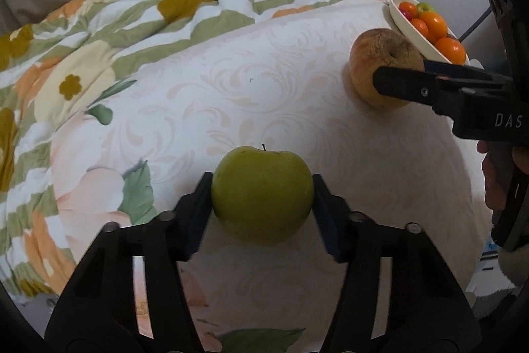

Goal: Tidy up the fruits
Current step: 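Grasp the green apple with the left tool while the right tool grasps the russet apple, then lift both apples and carry them toward the fruit plate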

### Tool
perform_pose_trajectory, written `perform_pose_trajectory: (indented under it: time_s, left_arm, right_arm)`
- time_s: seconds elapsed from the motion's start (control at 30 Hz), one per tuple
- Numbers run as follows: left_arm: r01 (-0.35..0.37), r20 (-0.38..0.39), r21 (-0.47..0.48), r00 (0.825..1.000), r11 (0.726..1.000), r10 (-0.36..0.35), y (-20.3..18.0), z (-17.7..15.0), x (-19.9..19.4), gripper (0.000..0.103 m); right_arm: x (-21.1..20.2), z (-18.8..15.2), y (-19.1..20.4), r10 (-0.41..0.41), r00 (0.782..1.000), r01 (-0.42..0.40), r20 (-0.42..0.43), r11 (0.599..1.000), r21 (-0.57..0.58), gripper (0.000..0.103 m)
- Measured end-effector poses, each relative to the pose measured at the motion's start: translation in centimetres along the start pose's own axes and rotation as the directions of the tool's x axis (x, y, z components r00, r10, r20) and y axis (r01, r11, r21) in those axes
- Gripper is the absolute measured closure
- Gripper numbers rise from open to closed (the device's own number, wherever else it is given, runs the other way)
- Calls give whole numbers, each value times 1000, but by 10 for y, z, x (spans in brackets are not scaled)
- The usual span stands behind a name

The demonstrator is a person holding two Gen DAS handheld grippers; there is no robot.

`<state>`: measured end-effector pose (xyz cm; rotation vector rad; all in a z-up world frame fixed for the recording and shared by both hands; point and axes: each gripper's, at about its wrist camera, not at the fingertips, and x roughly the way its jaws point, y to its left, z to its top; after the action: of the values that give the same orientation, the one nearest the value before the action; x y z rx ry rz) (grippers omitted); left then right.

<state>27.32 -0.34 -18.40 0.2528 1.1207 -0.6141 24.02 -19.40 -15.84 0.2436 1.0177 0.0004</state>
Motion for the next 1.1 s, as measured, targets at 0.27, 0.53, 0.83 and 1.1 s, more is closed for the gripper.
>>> perform_pose_trajectory:
  time_s: [0.27, 0.53, 0.83, 1.1]
  left_arm:
    - [-10, -5, 13, 1000, 1000, 10, -2, 0, -1, 41]
    - [-10, -8, 1, 1000, 1000, 10, -2, -4, -3, 41]
    - [-17, -4, -41, 1000, 999, 17, 3, -10, -9, 41]
    - [-35, 21, -71, 999, 997, 36, 9, -16, -27, 41]
  right_arm:
    - [12, 5, 8, -13, 1000, 12, -15, 999, -38, 9]
    - [26, 6, 15, -39, 998, 35, -47, 996, -87, 18]
    - [29, 7, 12, -70, 996, 65, -52, 993, -101, 33]
    - [17, 6, 17, -44, 998, 40, -39, 995, -95, 34]
